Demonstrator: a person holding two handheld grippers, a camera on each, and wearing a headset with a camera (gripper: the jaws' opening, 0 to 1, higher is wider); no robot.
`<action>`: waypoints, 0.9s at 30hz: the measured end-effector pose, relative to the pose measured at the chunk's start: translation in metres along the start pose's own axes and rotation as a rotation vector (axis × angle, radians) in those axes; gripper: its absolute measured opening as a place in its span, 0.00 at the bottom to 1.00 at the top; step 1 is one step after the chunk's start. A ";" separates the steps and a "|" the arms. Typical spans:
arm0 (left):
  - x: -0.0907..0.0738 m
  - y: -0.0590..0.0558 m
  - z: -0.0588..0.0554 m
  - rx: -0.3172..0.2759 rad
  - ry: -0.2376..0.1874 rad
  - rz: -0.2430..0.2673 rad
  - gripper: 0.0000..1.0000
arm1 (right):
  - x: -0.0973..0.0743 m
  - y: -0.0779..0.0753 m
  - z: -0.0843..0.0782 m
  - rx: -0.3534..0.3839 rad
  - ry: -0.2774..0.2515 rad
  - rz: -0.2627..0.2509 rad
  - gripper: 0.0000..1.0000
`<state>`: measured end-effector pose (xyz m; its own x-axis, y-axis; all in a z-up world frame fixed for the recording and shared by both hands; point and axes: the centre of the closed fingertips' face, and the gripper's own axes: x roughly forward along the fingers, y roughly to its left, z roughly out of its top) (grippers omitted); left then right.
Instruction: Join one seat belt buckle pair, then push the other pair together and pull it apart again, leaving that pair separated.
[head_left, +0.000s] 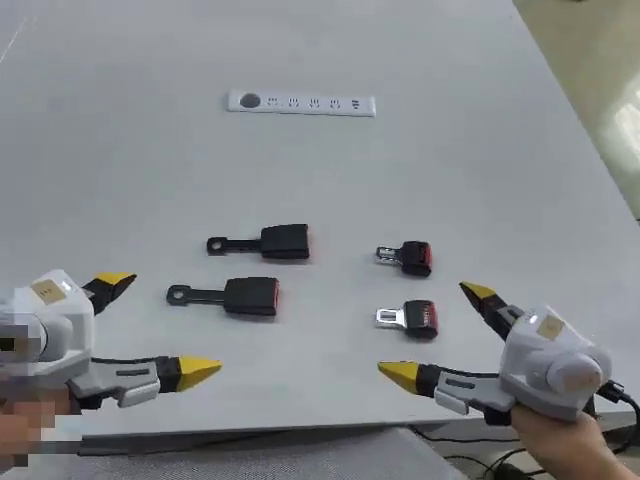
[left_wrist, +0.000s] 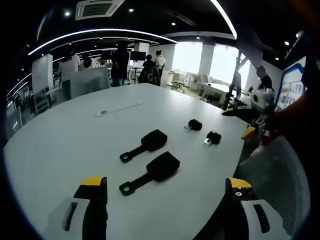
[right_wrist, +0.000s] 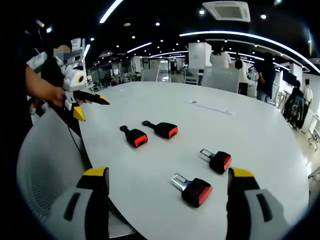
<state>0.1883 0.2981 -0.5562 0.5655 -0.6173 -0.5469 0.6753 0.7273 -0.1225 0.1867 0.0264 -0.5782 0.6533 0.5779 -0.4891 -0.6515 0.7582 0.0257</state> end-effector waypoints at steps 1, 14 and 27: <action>0.000 0.000 0.000 0.000 0.000 0.001 1.00 | 0.000 0.000 0.000 0.000 0.001 0.000 1.00; -0.005 0.000 -0.006 -0.009 0.005 0.009 1.00 | -0.005 0.003 -0.008 0.009 0.013 -0.001 0.98; -0.007 -0.001 -0.008 -0.010 0.004 0.010 1.00 | -0.006 0.004 -0.010 0.018 0.019 0.001 0.98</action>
<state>0.1804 0.3039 -0.5587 0.5704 -0.6086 -0.5516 0.6650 0.7364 -0.1249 0.1762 0.0231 -0.5841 0.6452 0.5727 -0.5058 -0.6449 0.7631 0.0414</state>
